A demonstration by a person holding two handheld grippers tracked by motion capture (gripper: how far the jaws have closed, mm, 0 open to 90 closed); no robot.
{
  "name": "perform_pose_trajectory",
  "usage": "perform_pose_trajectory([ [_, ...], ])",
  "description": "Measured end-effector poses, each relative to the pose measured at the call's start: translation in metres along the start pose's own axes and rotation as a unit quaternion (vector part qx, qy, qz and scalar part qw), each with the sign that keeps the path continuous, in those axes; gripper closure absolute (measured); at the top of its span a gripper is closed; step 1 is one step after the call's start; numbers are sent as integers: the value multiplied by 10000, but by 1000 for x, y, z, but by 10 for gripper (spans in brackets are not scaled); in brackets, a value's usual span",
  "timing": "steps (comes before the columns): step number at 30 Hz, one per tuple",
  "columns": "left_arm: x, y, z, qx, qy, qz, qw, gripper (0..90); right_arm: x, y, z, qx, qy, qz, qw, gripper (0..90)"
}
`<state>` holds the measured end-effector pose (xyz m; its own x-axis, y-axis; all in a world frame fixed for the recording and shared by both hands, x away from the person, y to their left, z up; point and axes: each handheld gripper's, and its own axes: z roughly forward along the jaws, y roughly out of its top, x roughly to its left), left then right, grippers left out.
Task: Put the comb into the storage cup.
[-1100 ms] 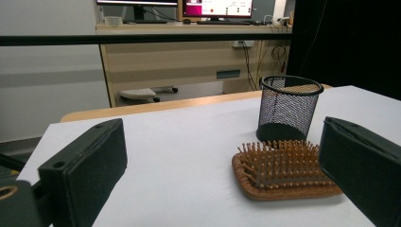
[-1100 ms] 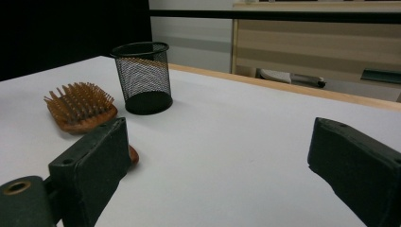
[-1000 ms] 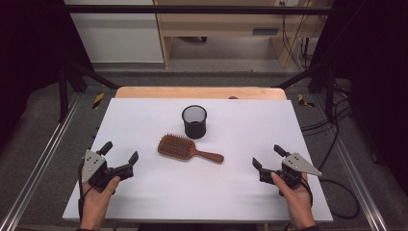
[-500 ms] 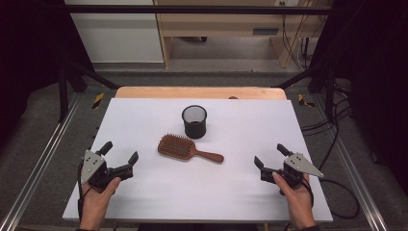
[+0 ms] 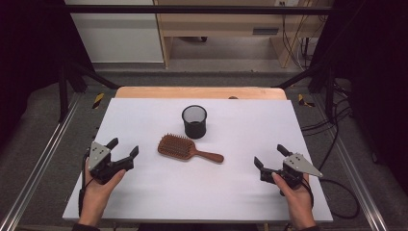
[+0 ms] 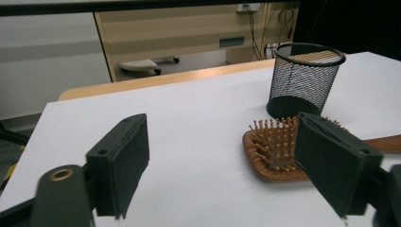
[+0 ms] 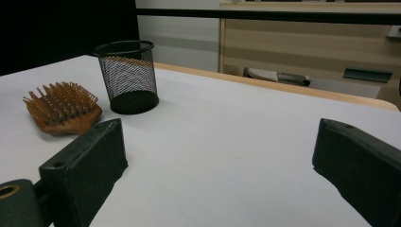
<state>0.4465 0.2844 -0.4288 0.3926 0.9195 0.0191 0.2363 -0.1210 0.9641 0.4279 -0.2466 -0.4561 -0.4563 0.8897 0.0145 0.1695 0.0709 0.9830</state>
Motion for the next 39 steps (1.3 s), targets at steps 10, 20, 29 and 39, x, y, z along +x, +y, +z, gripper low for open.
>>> perform_pose_trajectory([
  [10, 2, 11, 30, 358, -82, -35, 9993, 500, 1, 0, 0, 13, 33, -6, 10000, 41],
  [20, -6, 12, 65, 937, -341, 86, 9950, 790, 3, 0, 1, 44, 105, -2, 9999, 42],
  [29, -15, 6, 104, 1631, -427, 227, 9854, 900, 3, -1, 1, 82, 137, 3, 9999, 45],
  [39, -11, -5, 126, 2091, -353, 249, 9769, 900, 3, -3, 2, 172, 165, -11, 9997, 47],
])
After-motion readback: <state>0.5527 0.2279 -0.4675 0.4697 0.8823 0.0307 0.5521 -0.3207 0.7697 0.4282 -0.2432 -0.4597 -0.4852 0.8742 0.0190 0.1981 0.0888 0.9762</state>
